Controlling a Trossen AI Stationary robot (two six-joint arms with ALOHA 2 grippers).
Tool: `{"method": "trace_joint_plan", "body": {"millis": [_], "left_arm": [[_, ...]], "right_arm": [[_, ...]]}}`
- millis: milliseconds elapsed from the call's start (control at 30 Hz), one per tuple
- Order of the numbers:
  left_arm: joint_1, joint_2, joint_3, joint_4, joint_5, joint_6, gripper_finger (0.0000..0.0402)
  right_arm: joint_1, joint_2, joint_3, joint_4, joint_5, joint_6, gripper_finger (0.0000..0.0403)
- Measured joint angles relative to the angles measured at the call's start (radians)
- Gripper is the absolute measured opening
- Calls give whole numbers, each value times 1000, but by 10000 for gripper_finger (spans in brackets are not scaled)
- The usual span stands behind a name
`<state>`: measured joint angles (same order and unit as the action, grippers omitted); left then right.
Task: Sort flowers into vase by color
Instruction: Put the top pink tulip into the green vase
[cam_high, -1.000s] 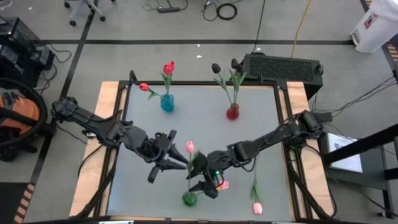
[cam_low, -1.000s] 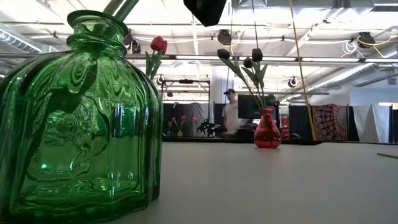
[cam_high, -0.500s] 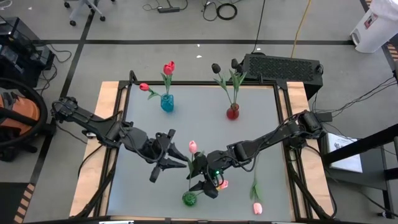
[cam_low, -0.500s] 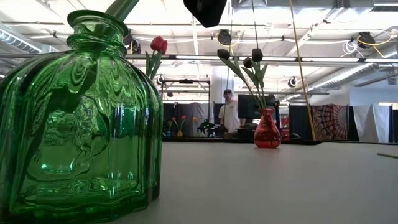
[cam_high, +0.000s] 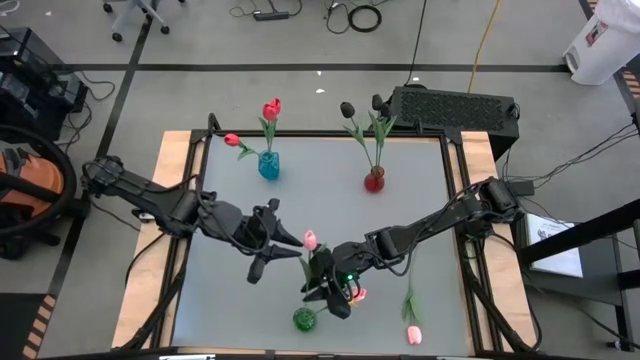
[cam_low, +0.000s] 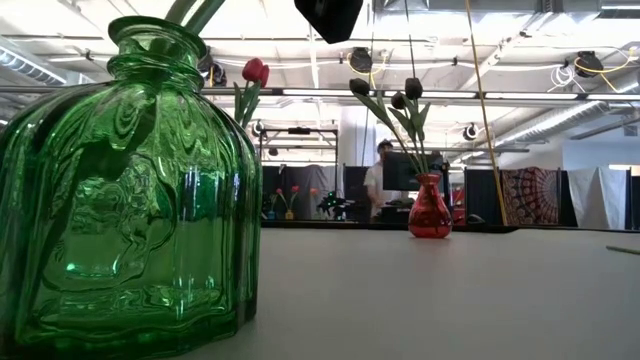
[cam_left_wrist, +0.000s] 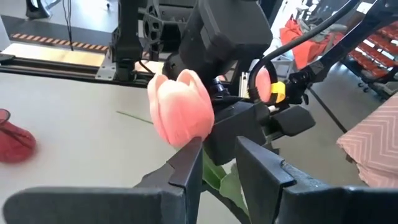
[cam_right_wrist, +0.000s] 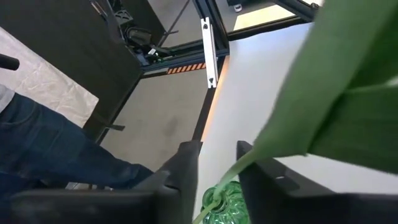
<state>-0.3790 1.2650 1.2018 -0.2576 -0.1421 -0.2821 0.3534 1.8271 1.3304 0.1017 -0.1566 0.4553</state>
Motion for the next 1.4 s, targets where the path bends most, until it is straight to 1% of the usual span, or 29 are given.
{"method": "trace_joint_plan", "body": {"millis": [233, 333, 533, 667, 1033, 1233, 1400], "left_arm": [[0, -35, 0, -48, -25, 1, 102], [0, -50, 0, -50, -38, 0, 102], [0, -65, 0, -48, -71, 1, 102], [0, -64, 0, -38, -72, 1, 102], [0, -64, 0, -13, -84, 2, 102], [0, -64, 0, -3, -95, 2, 102], [0, -64, 0, -4, -98, 2, 102]], "right_arm": [[0, 0, 0, 0, 0, 0, 24], [0, 0, 0, 0, 0, -6, 6], [0, 0, 0, -1, 7, -59, 10], [4, 0, 0, -5, 17, -89, 3], [9, 0, 0, -12, 31, -154, 7], [8, 0, 0, -13, 34, -147, 8], [8, 0, 0, -15, 54, -65, 8]]}}
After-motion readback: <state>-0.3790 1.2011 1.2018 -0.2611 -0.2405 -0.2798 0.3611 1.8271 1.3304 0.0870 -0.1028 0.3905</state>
